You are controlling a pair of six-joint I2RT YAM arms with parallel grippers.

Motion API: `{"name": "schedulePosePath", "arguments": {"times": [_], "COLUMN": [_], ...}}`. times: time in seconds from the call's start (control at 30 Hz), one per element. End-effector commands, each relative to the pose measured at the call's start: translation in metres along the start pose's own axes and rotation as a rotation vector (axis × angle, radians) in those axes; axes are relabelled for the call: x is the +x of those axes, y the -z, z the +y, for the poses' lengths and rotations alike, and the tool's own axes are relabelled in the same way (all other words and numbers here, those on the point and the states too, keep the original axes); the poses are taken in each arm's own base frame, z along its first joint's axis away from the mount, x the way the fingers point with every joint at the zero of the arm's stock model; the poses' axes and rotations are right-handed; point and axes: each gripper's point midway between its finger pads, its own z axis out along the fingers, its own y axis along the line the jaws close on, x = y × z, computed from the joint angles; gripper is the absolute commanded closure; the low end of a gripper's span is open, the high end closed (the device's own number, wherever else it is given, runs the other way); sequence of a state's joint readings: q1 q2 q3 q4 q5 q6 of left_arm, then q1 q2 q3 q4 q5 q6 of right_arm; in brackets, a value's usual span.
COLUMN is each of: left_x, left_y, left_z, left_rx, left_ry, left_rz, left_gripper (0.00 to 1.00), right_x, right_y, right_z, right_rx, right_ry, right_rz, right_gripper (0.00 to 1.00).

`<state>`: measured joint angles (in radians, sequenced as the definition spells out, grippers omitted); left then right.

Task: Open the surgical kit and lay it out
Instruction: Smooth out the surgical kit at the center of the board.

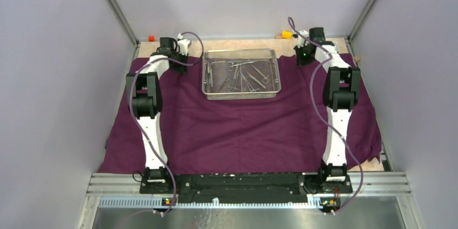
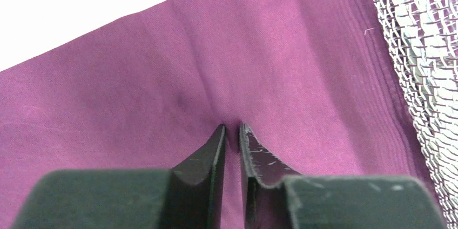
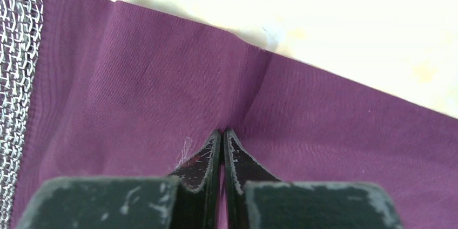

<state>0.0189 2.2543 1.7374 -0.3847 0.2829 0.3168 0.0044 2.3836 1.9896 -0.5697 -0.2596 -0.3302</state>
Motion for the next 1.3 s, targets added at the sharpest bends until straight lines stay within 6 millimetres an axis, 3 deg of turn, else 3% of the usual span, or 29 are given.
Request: {"name": "schedulePosePath", "arguments": {"times": [0.0, 0.13, 0.43, 1.27], "left_x": [0.065, 0.062, 0.05, 0.047], "left_y": [-0.017, -0.018, -0.02, -0.025], "left_z": [-0.027, -0.027, -0.016, 0.022], "left_rx": [0.112, 0.114, 0.079, -0.023], "left_ry": [0.085, 0.091, 0.111, 0.181], "left_rz": [0.198, 0.195, 0.173, 0.175], "left_gripper": [0.86, 1.0, 1.0, 1.0], "right_x": [0.038, 0.034, 0.022, 0.027], "right_y": [-0.021, -0.024, -0.026, -0.03], "right_z": [0.026, 0.024, 0.004, -0.037], "right_rx": [-0.07, -0.062, 0.027, 0.148], "right_ry": [-0.031, -0.036, -0.021, -0.009], "right_rz": [0.128, 0.126, 0.121, 0.164], "right_gripper": [1.0, 1.0, 1.0, 1.0]}}
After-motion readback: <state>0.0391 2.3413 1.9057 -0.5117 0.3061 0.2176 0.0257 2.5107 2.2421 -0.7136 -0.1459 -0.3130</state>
